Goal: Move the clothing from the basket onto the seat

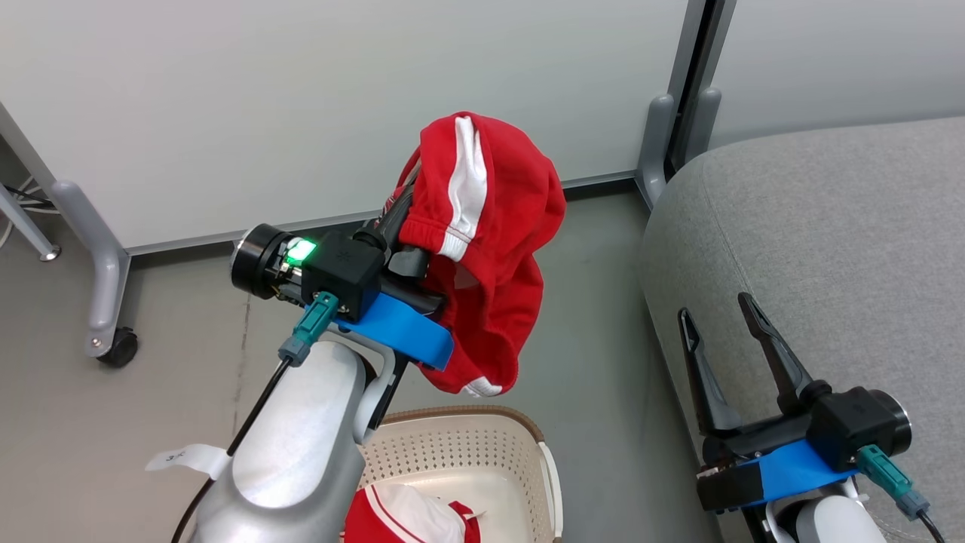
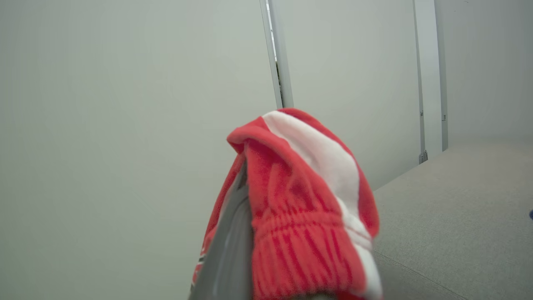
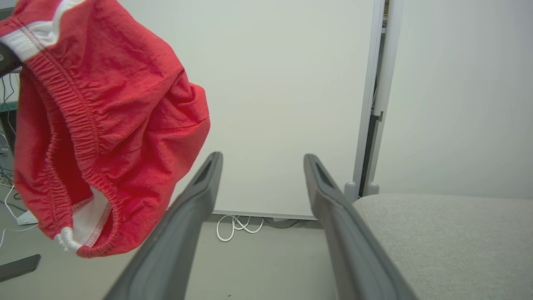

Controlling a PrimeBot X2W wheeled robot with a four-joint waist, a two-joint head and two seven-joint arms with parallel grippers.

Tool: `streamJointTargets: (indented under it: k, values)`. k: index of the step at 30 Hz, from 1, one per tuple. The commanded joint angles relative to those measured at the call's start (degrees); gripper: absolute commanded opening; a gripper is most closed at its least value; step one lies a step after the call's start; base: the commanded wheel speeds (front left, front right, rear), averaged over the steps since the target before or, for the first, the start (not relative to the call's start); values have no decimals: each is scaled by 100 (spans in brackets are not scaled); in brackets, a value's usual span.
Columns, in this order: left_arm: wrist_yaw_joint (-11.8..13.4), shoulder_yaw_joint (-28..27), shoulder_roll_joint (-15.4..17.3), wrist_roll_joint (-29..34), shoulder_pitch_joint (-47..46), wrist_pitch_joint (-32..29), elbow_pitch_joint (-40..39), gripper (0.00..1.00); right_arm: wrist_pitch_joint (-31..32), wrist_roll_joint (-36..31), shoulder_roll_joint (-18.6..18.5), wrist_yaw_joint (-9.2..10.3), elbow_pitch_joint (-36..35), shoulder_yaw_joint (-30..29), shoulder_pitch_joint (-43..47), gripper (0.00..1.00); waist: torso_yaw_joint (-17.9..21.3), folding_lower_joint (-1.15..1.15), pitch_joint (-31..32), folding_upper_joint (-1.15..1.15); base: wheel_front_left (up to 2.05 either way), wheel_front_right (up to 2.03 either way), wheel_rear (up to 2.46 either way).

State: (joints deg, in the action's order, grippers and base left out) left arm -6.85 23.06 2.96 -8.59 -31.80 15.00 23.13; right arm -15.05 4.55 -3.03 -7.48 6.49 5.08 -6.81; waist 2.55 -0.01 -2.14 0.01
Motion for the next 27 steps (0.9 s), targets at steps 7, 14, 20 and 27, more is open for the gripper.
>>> streamJointTargets:
  k: [7,14,20,27]
  values:
    - [-31,89,-5,-51,77,27,-34,0,-20,-11,18,-3,-51,80,97,100,-51,1,97,-1,0,0,0]
    - [-32,165,-7,-92,61,27,-28,0,-20,-59,18,-3,-77,415,-77,100,-115,1,93,-1,0,0,0]
    - [22,345,-7,-185,-99,28,-54,0,-20,-61,8,-3,62,1040,-425,100,-209,1,-8,-1,0,0,0]
    - [139,671,-7,-320,-276,27,-136,0,-20,-113,-7,-3,478,1547,-912,100,-329,1,-195,-1,0,0,0]
